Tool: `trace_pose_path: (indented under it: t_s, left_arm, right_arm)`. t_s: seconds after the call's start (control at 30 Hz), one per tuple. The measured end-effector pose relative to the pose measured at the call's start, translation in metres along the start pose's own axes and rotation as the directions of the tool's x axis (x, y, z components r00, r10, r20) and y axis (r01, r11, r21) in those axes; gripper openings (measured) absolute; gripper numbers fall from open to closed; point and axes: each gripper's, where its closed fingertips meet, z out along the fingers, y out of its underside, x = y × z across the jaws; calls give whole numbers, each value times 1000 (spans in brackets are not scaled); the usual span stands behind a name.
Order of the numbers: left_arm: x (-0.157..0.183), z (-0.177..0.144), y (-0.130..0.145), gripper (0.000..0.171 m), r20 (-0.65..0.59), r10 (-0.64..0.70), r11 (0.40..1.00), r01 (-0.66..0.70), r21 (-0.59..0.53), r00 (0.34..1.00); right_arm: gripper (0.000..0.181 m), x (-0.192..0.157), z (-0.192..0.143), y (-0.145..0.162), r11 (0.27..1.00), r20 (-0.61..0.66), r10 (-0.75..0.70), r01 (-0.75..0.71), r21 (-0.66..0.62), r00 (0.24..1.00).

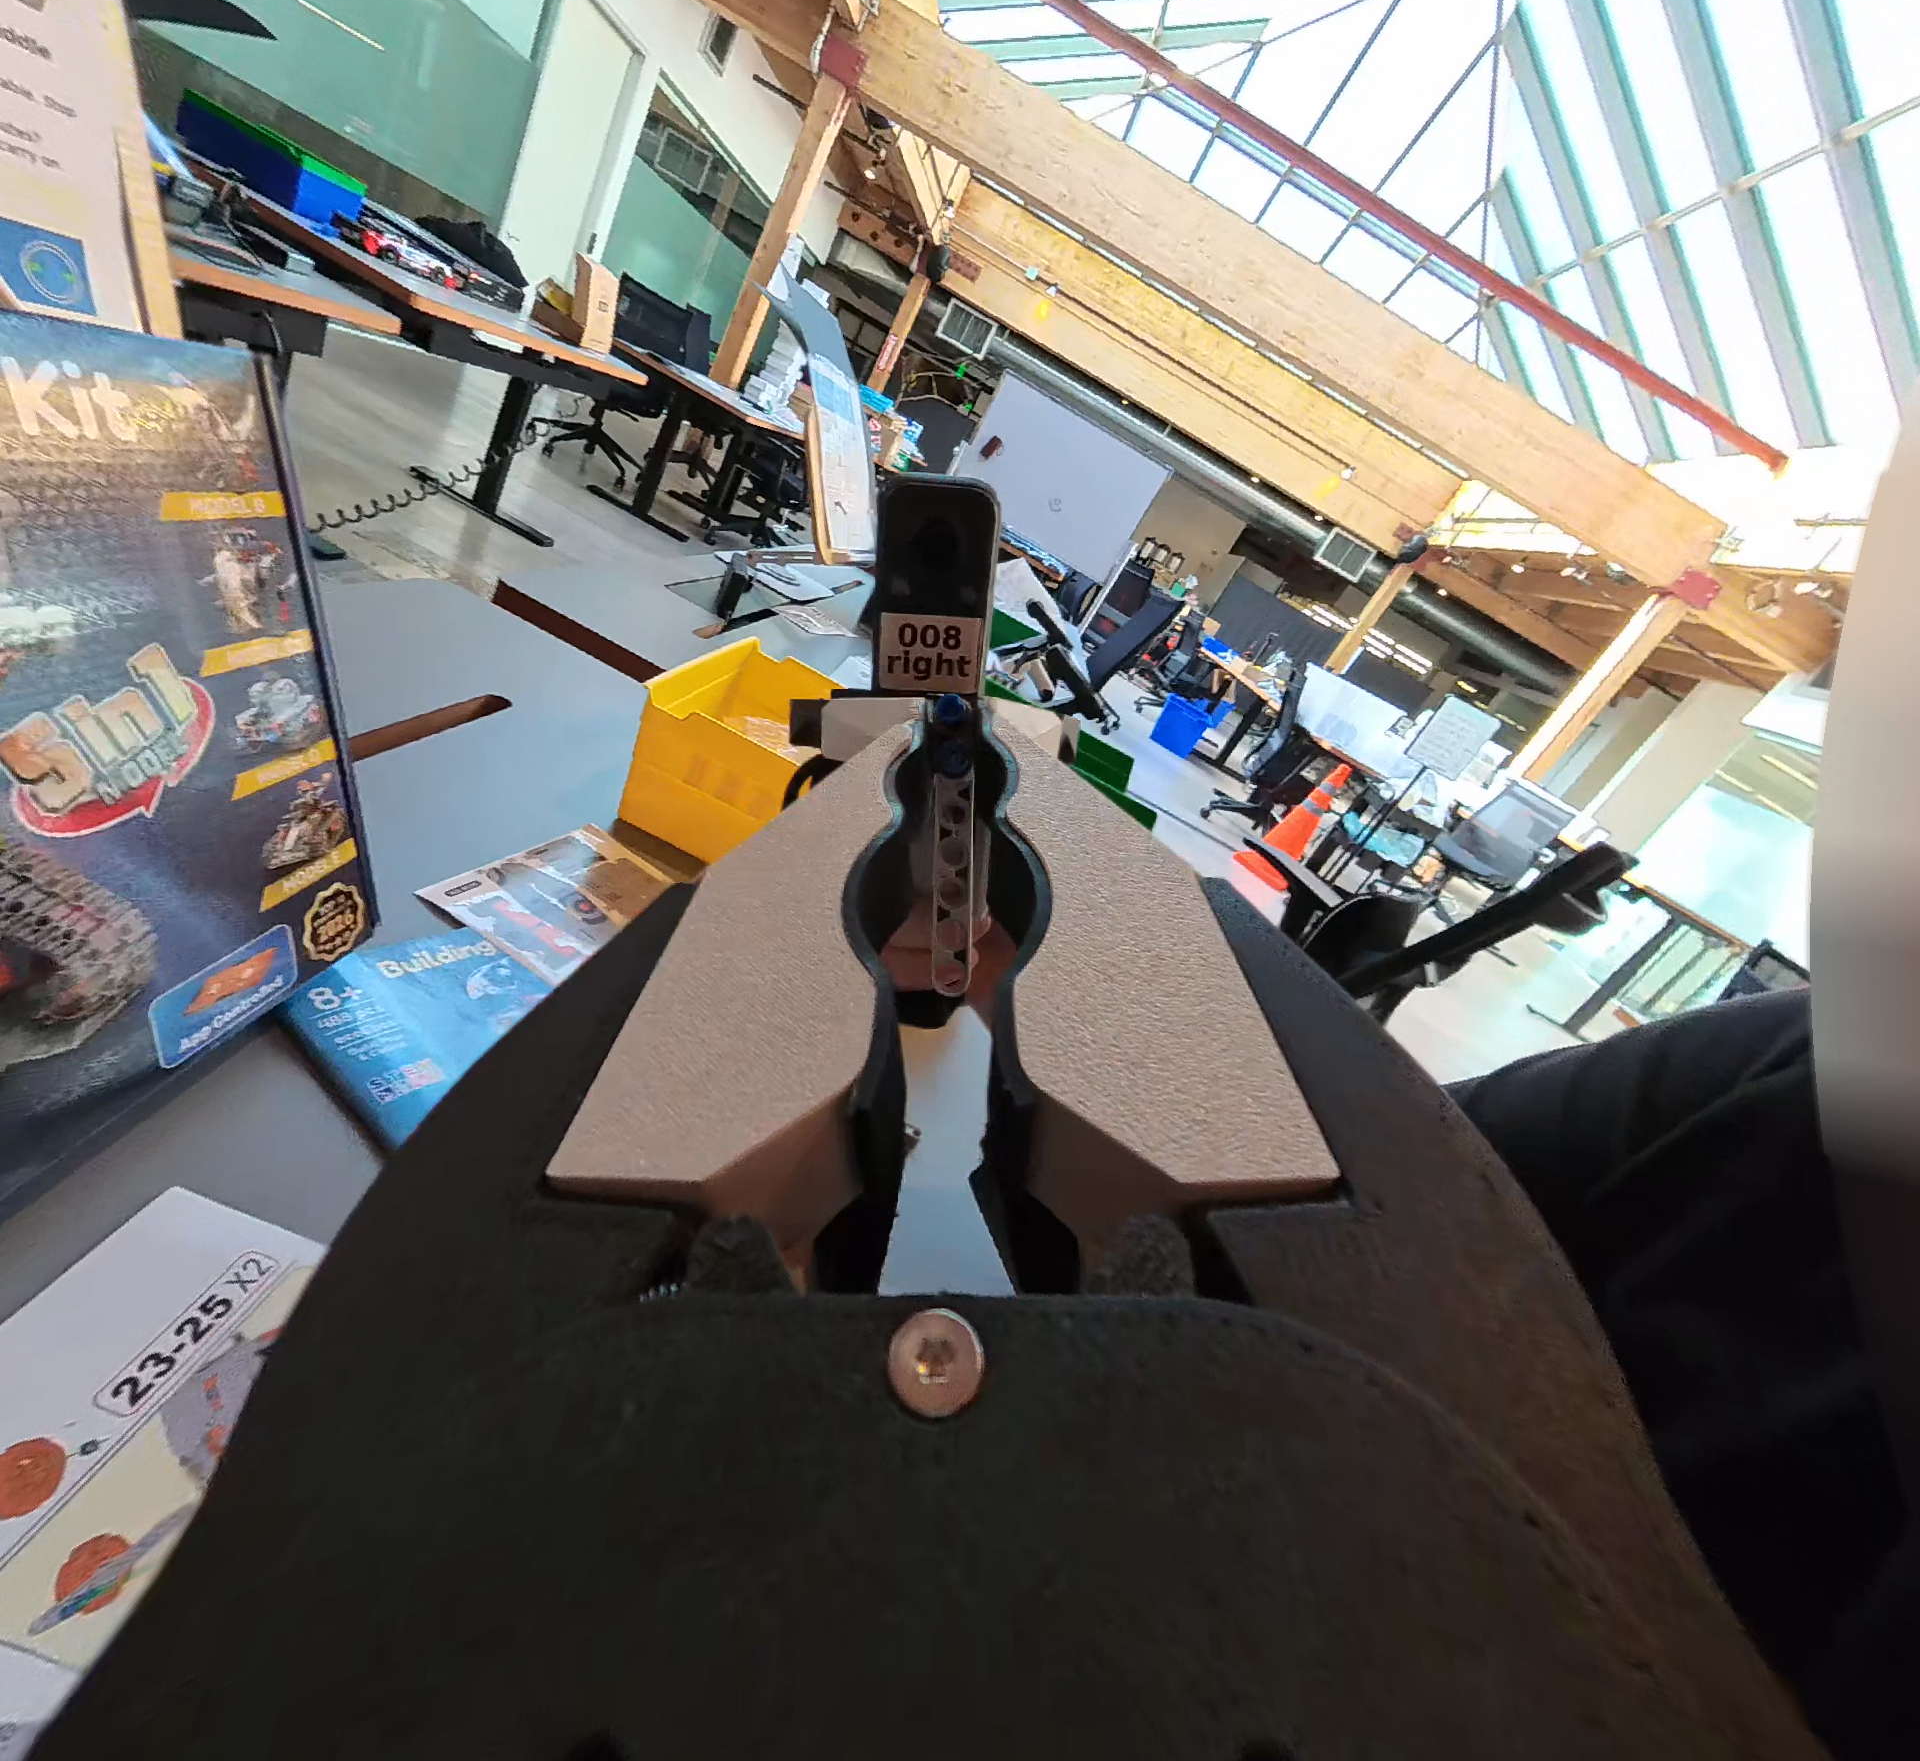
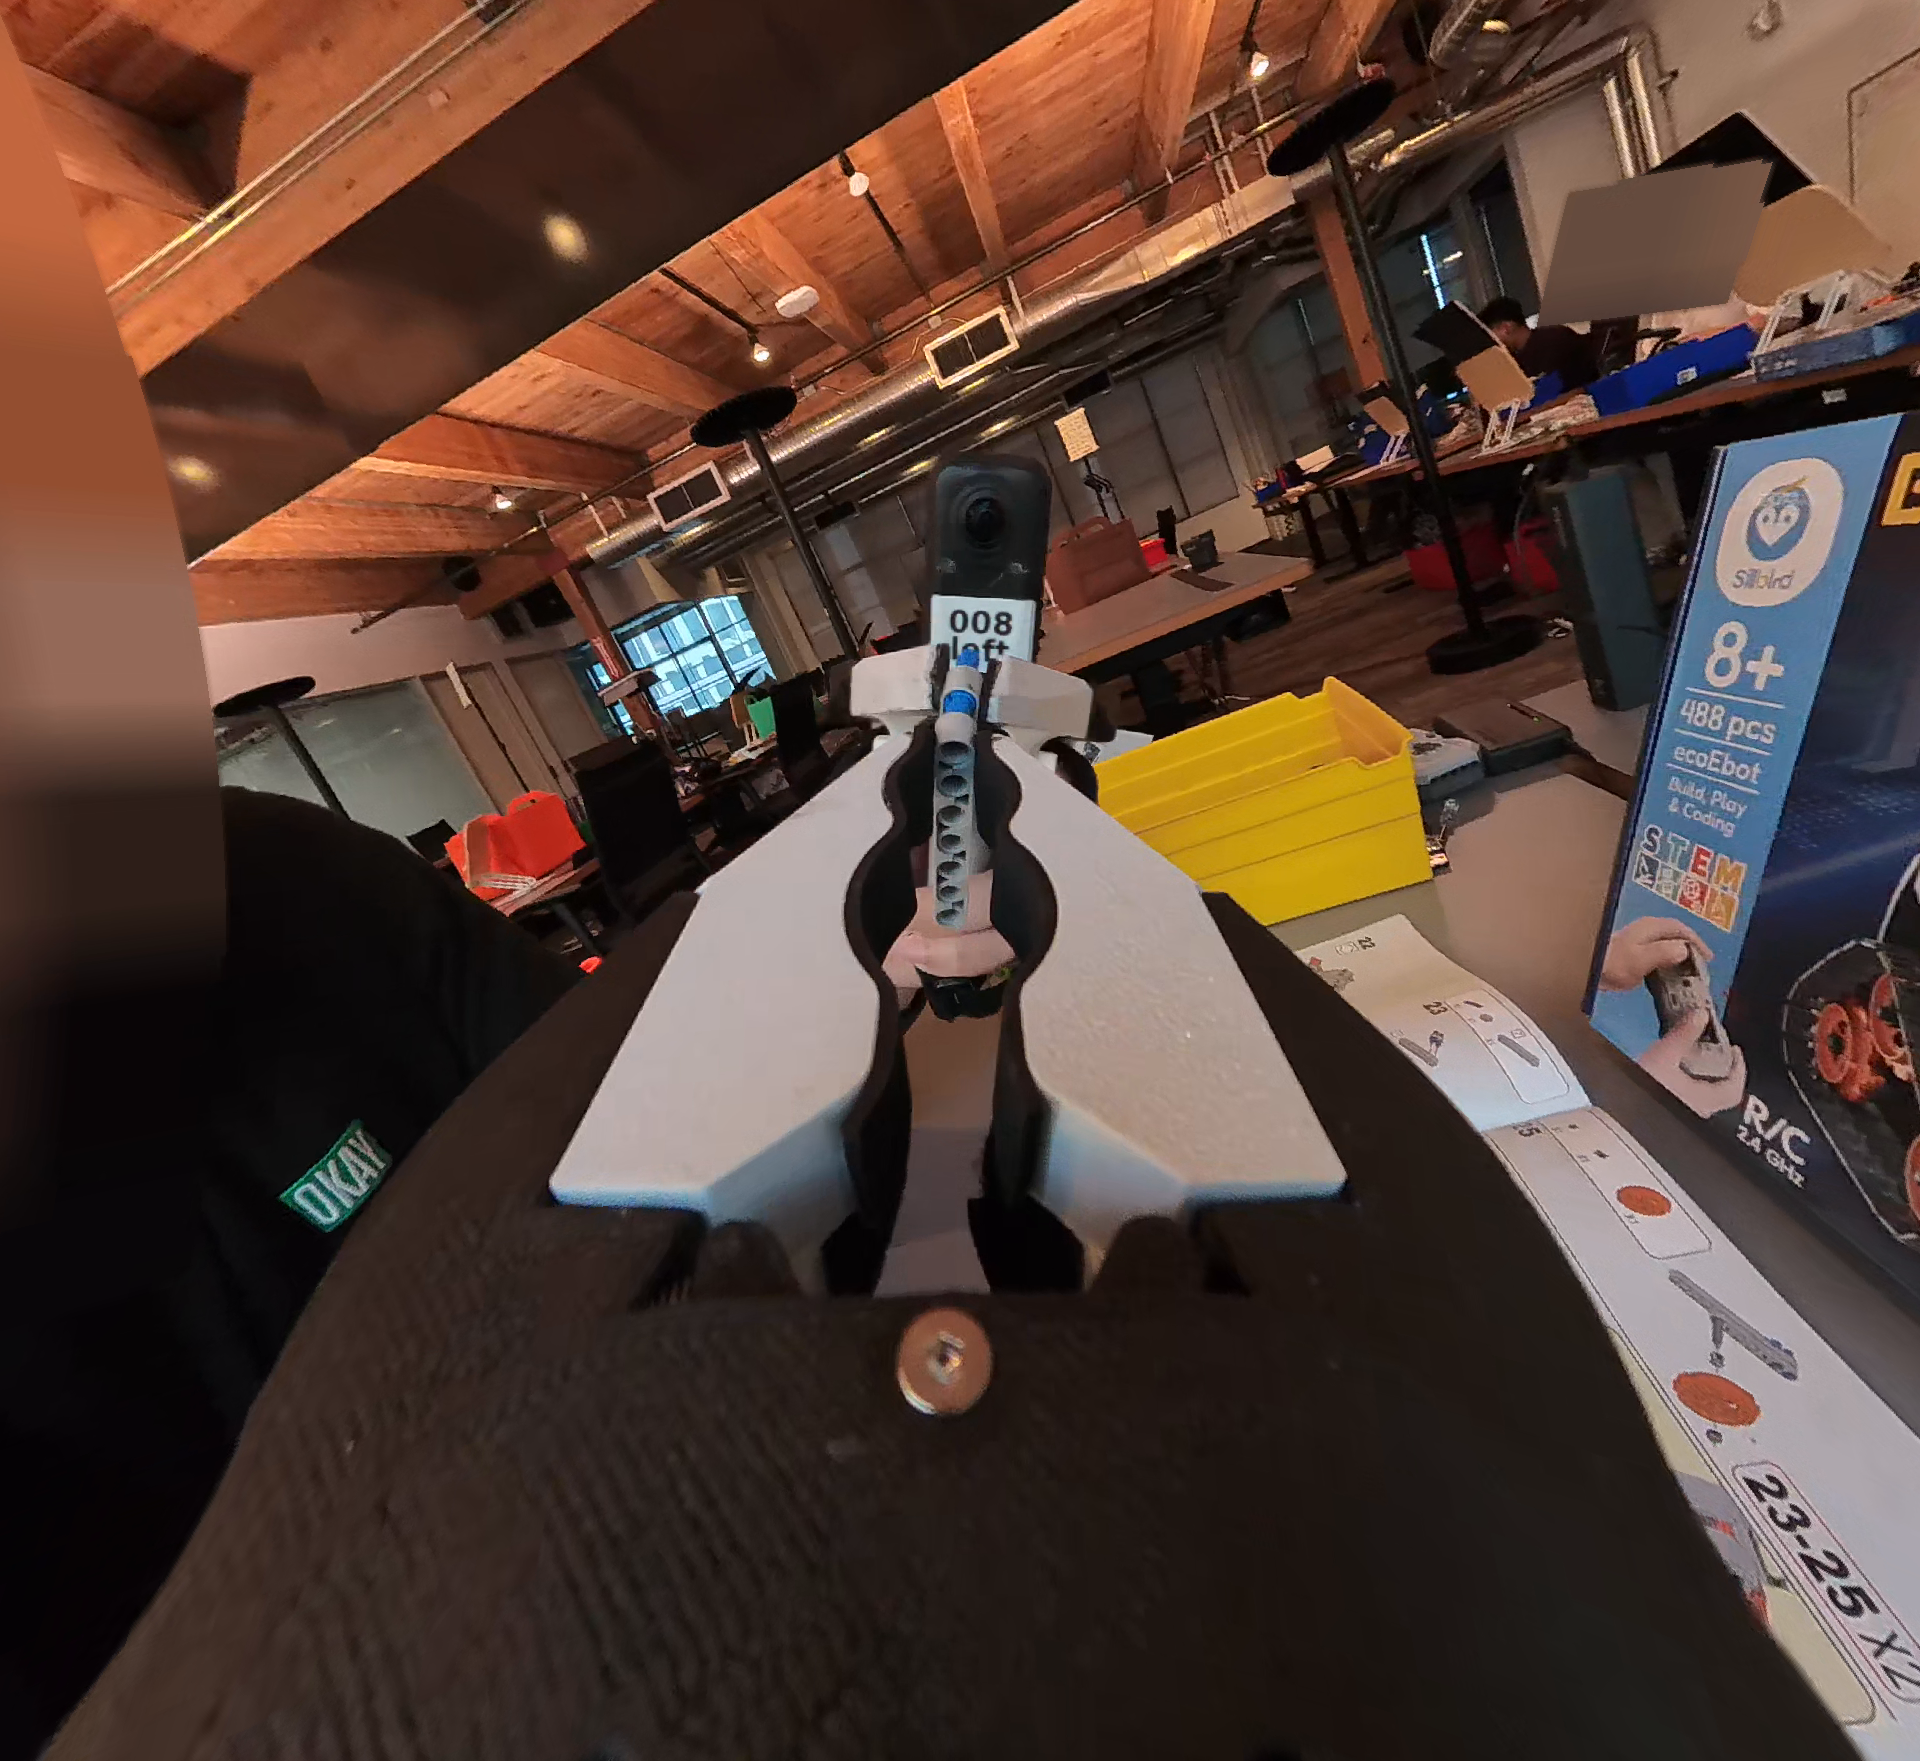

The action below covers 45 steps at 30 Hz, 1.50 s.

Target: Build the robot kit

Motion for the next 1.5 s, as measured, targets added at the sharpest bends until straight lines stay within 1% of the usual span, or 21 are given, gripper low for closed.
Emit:
trace_pose_path:
  t_s: [0.1,0.33,0.47,0.63,0.7,0.73,0.77,0.8,0.83,0.87,0.9,0.93,0.97,1.0,1.03,1.1,1.17,1.2,1.37,1.43,1.5]
  left_arm:
    - [-2,0,3,5,-11,-13,1000,12,-16,1000]
    - [-4,-3,14,5,44,80,988,-73,-139,996]
    - [-4,-6,19,5,47,84,980,-74,-184,995]
    - [-5,-13,11,5,90,123,978,-105,-183,988]
    - [-2,-17,5,5,104,138,978,-119,-172,985]
    - [0,-21,0,5,118,155,977,-135,-162,981]
    - [2,-27,-6,6,137,179,975,-157,-156,974]
    - [2,-34,-13,5,167,207,972,-183,-151,964]
    - [1,-43,-20,5,208,236,967,-208,-147,949]
    - [0,-53,-28,6,255,265,961,-234,-148,930]
    - [0,-64,-35,5,302,295,954,-260,-151,907]
    - [0,-75,-42,5,345,320,947,-282,-156,882]
    - [0,-85,-48,6,387,340,940,-300,-163,857]
    - [1,-95,-53,6,425,356,934,-314,-167,832]
    - [3,-104,-57,6,452,363,932,-322,-168,815]
    - [8,-118,-65,5,482,351,936,-322,-145,803]
    - [13,-127,-70,5,488,323,944,-310,-110,811]
    - [15,-131,-72,6,488,308,949,-301,-95,816]
    - [13,-140,-76,5,476,247,965,-257,-45,844]
    - [13,-139,-75,5,464,235,969,-245,-40,854]
    - [13,-139,-74,5,459,234,969,-243,-40,857]
  right_arm:
    - [4,2,-1,2,1000,-7,-11,11,-15,1000]
    - [4,3,-3,13,990,-53,-76,69,-124,996]
    - [4,3,-2,18,984,-71,-89,77,-158,994]
    - [4,6,8,15,992,-97,-51,39,-120,994]
    - [4,0,10,12,993,-78,-44,35,-112,996]
    - [5,-2,8,13,991,-81,-47,37,-130,996]
    - [5,-2,4,16,984,-99,-52,34,-176,994]
    - [5,0,-1,25,966,-129,-58,23,-257,990]
    - [4,6,-7,39,930,-182,-80,8,-366,980]
    - [5,15,-17,61,860,-250,-135,-12,-510,959]
    - [5,28,-30,86,751,-307,-226,-36,-659,924]
    - [5,40,-43,110,621,-332,-328,-63,-781,885]
    - [5,49,-51,133,490,-320,-402,-93,-867,858]
    - [5,55,-51,154,386,-282,-437,-105,-917,854]
    - [5,57,-46,175,316,-247,-438,-110,-942,865]
    - [5,61,-37,208,216,-203,-422,-119,-969,884]
    - [5,67,-37,229,130,-166,-442,-121,-984,881]
    - [5,68,-38,236,101,-154,-443,-121,-987,883]
    - [5,69,-38,255,66,-148,-407,-133,-989,901]
    - [6,68,-39,258,67,-142,-391,-125,-990,909]
    - [9,66,-37,257,94,-144,-362,-118,-989,921]
